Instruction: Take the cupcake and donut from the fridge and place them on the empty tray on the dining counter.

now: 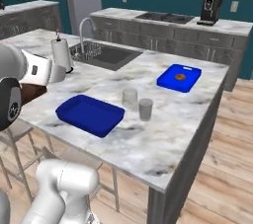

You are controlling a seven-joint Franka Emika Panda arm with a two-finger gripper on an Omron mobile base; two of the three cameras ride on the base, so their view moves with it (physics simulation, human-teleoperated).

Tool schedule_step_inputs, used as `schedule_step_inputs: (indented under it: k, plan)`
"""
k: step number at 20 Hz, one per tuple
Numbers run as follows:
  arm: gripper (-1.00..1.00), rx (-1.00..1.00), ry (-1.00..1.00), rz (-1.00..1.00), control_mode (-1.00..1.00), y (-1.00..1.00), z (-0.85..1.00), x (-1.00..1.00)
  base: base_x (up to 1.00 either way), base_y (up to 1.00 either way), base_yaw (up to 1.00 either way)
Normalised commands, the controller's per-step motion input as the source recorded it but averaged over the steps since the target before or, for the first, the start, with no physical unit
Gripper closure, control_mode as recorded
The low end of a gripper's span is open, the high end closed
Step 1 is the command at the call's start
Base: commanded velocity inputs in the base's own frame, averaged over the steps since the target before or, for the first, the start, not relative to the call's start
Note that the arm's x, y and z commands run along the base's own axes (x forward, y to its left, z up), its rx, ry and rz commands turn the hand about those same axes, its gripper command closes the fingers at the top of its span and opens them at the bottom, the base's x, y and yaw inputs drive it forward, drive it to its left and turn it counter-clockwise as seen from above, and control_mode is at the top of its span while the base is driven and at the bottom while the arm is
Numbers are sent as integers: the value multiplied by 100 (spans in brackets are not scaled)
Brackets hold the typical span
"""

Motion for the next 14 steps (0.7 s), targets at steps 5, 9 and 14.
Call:
schedule_step_inputs:
  k: [5, 9, 14]
  plan:
    - [100, 0, 0, 0, 100, 0, 0, 0, 69, 100, -51]
    - [100, 0, 0, 0, 100, 0, 0, 0, 89, 86, -49]
    - [100, 0, 10, 2, -100, 5, -10, 4, 20, 46, -5]
